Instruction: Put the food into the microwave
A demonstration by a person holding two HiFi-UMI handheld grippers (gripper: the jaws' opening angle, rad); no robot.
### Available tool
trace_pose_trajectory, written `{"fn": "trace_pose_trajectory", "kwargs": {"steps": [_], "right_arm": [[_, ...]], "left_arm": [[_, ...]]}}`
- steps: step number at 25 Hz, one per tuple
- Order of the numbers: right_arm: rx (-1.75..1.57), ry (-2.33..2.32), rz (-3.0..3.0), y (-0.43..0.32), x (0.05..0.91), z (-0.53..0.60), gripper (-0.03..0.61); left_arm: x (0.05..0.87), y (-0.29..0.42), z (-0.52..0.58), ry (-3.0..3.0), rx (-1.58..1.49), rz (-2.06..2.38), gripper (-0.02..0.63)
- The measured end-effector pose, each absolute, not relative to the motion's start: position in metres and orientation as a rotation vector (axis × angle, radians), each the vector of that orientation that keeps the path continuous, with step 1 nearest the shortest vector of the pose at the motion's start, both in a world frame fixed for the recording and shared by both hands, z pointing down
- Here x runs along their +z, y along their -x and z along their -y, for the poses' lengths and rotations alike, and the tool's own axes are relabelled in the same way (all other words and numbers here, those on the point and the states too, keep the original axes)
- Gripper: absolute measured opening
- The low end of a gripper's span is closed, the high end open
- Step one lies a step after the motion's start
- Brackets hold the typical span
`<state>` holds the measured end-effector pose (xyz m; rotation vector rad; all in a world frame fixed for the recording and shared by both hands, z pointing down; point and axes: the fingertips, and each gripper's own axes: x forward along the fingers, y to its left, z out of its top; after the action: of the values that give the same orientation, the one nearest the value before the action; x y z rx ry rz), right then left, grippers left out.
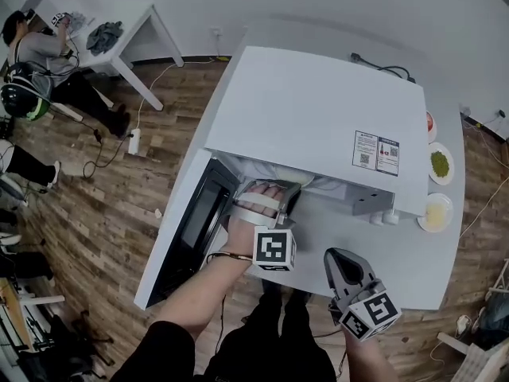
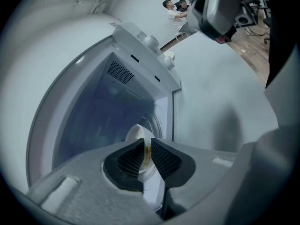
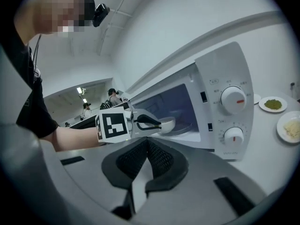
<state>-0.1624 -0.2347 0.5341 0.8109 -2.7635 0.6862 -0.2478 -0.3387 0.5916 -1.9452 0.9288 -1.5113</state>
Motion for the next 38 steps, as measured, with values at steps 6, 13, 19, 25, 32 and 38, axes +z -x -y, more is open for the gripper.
{"fn": "trace_pose_trajectory", "kwargs": {"steps": [6,13,19,25,32,38], "right_arm": [[0.739,-0.836,2.741,0.151,0.550,0.230,0.014],[0.745,-0.850,2.743,0.140,0.550,0.238,0.014],[0.748,-0.844,2.746,0.136,0.548,0.239,0.014],[0.744,-0.838,2.733,0.130,0.541,0.236,0.014],[0.684,-0.802,2.746,0.127,0.507,0.222,0.014],[0.625,-0.826,2.765,0.118,0.470,0.211,0.014]], "left_arm": [[0.596,0.251,0.360,1.902,-1.499,-0.916,0.046],[0.600,0.246,0.372,1.901,-1.504,-0.950,0.041],[0.603,0.246,0.388,1.894,-1.536,-0.962,0.041],[0.599,0.252,0.388,1.831,-1.568,-1.005,0.055],[0.564,0.251,0.356,1.840,-1.426,-1.154,0.133],[0.512,0.229,0.314,2.036,-1.238,-1.322,0.132]]}}
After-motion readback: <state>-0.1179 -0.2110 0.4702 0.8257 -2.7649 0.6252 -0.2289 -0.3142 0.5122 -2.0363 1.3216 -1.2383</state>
